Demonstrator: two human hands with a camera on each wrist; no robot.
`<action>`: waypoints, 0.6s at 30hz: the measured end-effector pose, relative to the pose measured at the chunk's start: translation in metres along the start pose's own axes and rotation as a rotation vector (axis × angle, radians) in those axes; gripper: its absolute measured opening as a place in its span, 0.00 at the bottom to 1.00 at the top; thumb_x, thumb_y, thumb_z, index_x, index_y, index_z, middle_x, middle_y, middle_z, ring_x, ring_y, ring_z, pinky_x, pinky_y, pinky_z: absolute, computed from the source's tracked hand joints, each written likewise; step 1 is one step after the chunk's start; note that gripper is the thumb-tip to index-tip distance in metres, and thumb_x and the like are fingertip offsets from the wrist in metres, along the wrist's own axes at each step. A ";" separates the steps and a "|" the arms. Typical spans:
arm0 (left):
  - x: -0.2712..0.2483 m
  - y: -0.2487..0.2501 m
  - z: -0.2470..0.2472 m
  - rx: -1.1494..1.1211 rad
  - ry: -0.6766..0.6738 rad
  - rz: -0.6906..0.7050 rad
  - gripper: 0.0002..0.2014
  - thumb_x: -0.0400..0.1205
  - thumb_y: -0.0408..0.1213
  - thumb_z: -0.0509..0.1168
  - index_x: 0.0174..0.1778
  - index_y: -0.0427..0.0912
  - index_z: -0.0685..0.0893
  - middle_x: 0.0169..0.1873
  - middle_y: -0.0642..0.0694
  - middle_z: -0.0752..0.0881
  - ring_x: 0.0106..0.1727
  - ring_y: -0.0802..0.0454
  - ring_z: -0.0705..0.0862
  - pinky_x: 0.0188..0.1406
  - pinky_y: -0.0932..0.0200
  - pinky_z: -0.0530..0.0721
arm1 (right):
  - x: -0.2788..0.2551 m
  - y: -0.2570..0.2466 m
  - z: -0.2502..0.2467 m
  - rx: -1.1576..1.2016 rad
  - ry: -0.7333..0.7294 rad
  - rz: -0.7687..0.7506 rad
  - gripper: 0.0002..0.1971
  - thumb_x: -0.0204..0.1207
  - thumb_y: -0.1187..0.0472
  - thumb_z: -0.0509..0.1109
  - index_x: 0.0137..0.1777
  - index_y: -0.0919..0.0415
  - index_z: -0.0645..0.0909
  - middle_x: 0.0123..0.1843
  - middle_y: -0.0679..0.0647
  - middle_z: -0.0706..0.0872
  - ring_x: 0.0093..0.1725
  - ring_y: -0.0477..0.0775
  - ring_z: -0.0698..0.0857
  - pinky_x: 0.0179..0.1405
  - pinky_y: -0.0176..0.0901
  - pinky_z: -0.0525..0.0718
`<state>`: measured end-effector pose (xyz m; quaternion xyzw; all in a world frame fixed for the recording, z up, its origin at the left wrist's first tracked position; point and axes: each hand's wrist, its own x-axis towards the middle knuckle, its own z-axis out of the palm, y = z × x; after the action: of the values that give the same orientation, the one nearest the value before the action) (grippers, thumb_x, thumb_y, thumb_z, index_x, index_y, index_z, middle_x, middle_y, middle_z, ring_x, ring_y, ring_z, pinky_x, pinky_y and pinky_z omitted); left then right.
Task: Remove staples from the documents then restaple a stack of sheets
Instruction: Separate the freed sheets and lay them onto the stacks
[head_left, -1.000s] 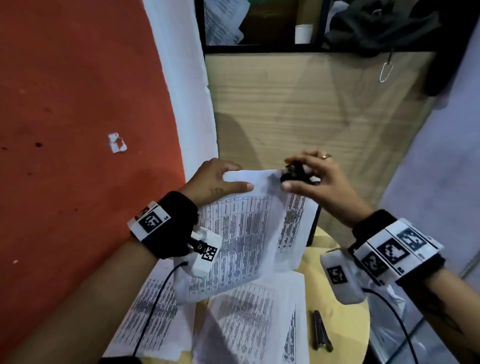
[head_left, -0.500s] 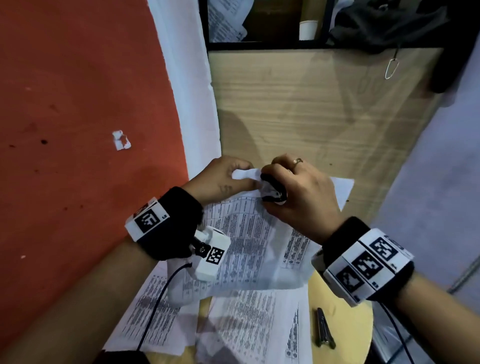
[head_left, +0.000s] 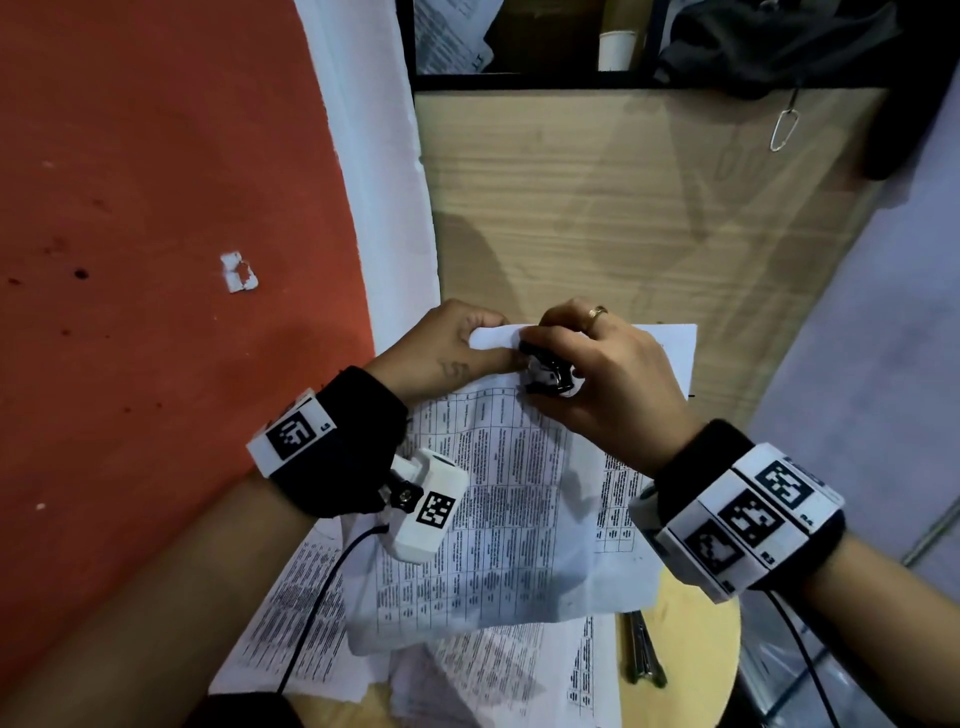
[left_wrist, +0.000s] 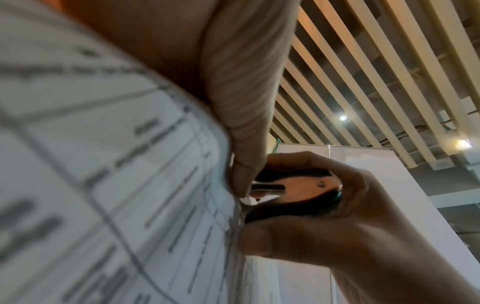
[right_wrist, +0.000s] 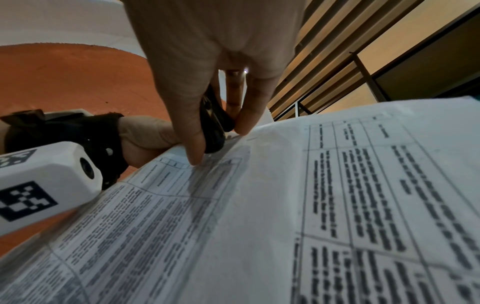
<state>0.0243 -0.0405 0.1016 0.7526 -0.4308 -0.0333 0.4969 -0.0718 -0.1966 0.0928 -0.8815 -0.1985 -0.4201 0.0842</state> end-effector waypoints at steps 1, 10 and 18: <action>0.000 0.001 0.000 -0.001 0.000 -0.003 0.17 0.69 0.48 0.73 0.41 0.35 0.88 0.33 0.46 0.83 0.38 0.56 0.79 0.42 0.55 0.74 | 0.000 0.000 0.000 0.001 -0.001 -0.002 0.20 0.59 0.57 0.75 0.52 0.63 0.86 0.48 0.59 0.85 0.41 0.63 0.86 0.29 0.52 0.85; -0.005 0.002 0.003 0.009 0.027 0.009 0.25 0.65 0.57 0.71 0.39 0.34 0.87 0.31 0.47 0.81 0.37 0.57 0.77 0.40 0.57 0.72 | 0.001 0.000 0.002 -0.021 0.017 -0.031 0.18 0.58 0.59 0.77 0.48 0.64 0.87 0.44 0.59 0.86 0.38 0.63 0.86 0.26 0.46 0.83; -0.006 0.004 0.002 0.001 0.044 -0.019 0.12 0.73 0.40 0.76 0.29 0.41 0.82 0.22 0.58 0.75 0.27 0.64 0.72 0.27 0.68 0.69 | 0.002 0.000 0.003 -0.079 0.025 -0.066 0.15 0.58 0.59 0.76 0.46 0.63 0.86 0.41 0.58 0.85 0.37 0.61 0.85 0.23 0.43 0.81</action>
<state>0.0175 -0.0383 0.1016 0.7573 -0.4127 -0.0214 0.5057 -0.0684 -0.1955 0.0929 -0.8719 -0.2095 -0.4410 0.0379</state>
